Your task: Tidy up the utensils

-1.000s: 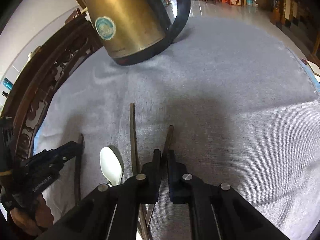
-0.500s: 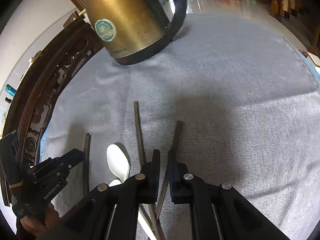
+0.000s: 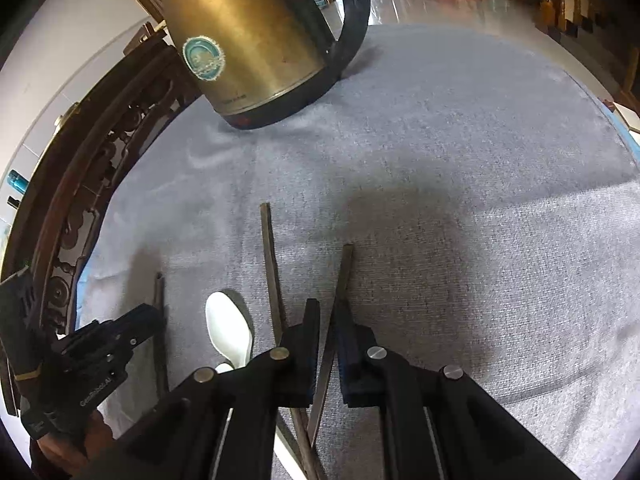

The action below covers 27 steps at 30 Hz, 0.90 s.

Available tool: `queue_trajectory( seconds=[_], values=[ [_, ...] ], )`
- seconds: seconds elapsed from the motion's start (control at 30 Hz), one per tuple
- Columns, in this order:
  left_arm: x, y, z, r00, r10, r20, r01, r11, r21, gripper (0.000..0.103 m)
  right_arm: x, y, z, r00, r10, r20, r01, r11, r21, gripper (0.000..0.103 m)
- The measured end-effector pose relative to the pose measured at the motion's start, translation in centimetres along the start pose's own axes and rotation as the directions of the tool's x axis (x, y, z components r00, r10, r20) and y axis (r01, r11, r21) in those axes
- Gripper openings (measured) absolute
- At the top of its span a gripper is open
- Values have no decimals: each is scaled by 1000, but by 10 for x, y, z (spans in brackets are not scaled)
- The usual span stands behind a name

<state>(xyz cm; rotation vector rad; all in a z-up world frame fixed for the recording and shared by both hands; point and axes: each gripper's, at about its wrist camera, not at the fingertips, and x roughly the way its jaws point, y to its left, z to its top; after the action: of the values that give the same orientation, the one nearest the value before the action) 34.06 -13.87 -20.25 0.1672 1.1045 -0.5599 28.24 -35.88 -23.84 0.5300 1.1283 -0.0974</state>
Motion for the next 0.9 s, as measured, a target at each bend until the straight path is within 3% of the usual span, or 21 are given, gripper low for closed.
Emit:
queue_trajectory(
  seconds=[0.2, 0.37, 0.47, 0.6, 0.9],
  values=[
    [-6, 13, -6, 998, -62, 5, 62, 997, -50, 20, 5, 0, 0, 1000, -19, -13, 18, 1000, -15, 15],
    [-3, 7, -4, 998, -62, 21, 62, 998, -31, 17, 8, 6, -1, 999, -40, -1, 40, 998, -57, 15],
    [0, 5, 0, 995, -101, 22, 102, 994, -37, 12, 8, 12, -1, 998, -69, -2, 69, 992, -107, 9],
    [-2, 0, 5, 988, -150, 38, 151, 987, -50, 6, 4, 8, 0, 998, -65, 13, 66, 993, -97, 8],
    [-45, 3, 11, 962, -235, 142, 241, 970, -30, 5, -41, 12, -6, 985, 65, 160, -47, 993, -109, 7]
  ],
)
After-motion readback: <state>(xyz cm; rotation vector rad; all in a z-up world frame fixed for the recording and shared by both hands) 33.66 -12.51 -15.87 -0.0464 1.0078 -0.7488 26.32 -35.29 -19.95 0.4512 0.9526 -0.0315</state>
